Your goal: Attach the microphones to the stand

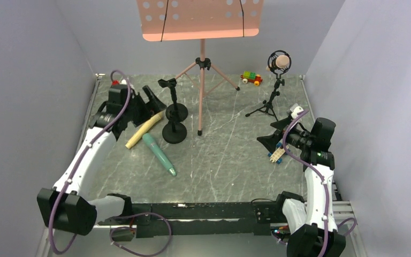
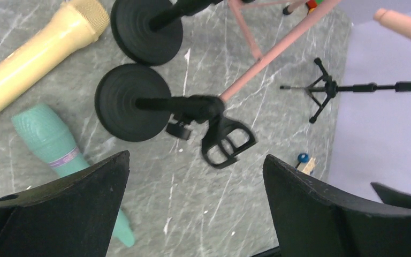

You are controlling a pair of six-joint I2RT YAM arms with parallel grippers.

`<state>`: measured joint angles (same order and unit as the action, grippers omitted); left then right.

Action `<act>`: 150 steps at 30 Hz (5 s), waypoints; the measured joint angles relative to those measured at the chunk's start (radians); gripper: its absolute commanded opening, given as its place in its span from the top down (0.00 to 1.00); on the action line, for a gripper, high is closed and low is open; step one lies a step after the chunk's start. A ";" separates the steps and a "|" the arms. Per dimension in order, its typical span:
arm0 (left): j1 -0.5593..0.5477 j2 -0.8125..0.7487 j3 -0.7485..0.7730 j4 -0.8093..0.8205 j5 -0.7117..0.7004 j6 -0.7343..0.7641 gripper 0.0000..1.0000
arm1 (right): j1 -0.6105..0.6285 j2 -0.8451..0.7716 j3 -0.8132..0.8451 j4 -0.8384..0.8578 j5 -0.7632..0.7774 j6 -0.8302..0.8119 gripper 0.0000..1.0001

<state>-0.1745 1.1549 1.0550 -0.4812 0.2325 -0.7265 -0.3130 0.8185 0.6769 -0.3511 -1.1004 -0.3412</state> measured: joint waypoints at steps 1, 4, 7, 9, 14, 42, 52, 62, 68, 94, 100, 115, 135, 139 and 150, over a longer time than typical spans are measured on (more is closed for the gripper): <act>-0.027 0.031 0.060 -0.048 -0.056 -0.027 0.01 | 0.000 0.000 0.000 0.000 -0.003 0.000 0.00; -0.113 0.135 0.251 -0.171 -0.182 -0.074 0.01 | 0.000 0.000 0.000 0.000 -0.010 0.000 0.00; -0.189 0.289 0.499 -0.331 -0.303 -0.106 0.01 | 0.000 0.000 0.000 0.000 -0.010 0.000 0.00; -0.217 0.380 0.627 -0.420 -0.366 -0.124 0.01 | -0.001 0.000 -0.001 0.000 -0.010 0.001 0.00; -0.251 0.495 0.717 -0.542 -0.470 -0.155 0.04 | -0.005 -0.008 -0.009 0.003 -0.010 0.005 0.00; -0.292 0.137 0.238 -0.230 -0.361 0.182 0.01 | -0.006 -0.022 -0.010 0.000 -0.037 0.003 0.00; -0.292 -0.050 0.191 -0.083 -0.251 0.330 0.15 | -0.006 -0.022 -0.013 0.002 -0.069 0.001 0.00; -0.359 0.171 0.269 -0.186 -0.409 0.230 0.38 | -0.006 -0.022 -0.026 0.008 -0.087 0.008 0.00; -0.401 0.283 0.406 -0.274 -0.554 0.161 0.44 | -0.006 -0.021 -0.026 0.008 -0.088 0.008 0.00; -0.449 0.429 0.418 -0.367 -0.687 0.066 0.71 | -0.006 -0.015 -0.026 0.007 -0.088 0.004 0.00; -0.452 0.431 0.420 -0.373 -0.698 0.056 0.98 | -0.006 -0.014 -0.026 0.006 -0.089 0.003 0.00; -0.484 0.373 0.381 -0.321 -0.603 0.193 1.00 | -0.006 -0.003 -0.026 -0.003 -0.134 -0.007 0.00; -0.781 0.352 0.346 -0.345 -0.638 -0.182 1.00 | 0.648 0.197 0.179 0.052 0.251 0.281 0.00; -0.795 0.352 0.333 -0.328 -0.655 -0.248 1.00 | 0.734 0.251 0.196 0.101 0.432 0.426 0.00; -0.796 0.355 0.325 -0.304 -0.667 -0.344 1.00 | 0.847 0.362 0.250 0.150 0.684 0.637 0.00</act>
<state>-0.9707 1.5097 1.3796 -0.7853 -0.4343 -1.0706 0.5339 1.1809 0.9268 -0.2008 -0.4164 0.2962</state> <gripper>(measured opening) 0.047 0.994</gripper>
